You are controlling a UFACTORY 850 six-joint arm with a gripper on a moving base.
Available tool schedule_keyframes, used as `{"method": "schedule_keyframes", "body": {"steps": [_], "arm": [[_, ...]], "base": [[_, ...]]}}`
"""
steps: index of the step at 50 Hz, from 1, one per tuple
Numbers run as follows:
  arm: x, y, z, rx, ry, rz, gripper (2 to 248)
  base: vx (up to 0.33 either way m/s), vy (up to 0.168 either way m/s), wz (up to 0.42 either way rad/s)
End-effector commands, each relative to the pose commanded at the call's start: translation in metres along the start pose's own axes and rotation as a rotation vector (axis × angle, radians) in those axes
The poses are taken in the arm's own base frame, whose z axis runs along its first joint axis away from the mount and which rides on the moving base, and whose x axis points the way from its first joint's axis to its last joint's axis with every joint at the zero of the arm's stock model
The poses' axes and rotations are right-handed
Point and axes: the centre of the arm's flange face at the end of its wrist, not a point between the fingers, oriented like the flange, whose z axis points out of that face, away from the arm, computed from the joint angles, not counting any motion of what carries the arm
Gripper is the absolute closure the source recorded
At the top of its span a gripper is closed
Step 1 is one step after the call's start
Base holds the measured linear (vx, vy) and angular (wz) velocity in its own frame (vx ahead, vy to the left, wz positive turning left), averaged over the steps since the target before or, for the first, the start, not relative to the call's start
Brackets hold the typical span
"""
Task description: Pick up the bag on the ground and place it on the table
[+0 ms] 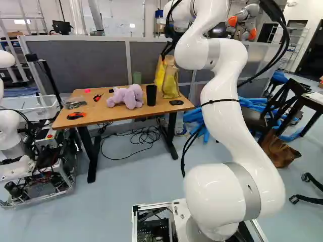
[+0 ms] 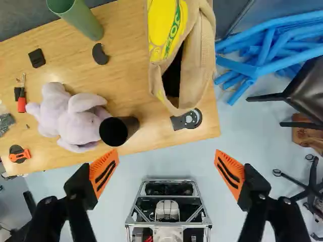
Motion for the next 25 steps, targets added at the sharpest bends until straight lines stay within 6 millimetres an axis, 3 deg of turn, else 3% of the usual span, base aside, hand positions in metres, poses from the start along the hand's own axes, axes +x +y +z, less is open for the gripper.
{"method": "schedule_keyframes", "body": {"steps": [25], "arm": [[-0.01,-0.002,0.015,-0.002,0.081,-0.001,3]], "base": [[0.0,0.0,0.0]]}}
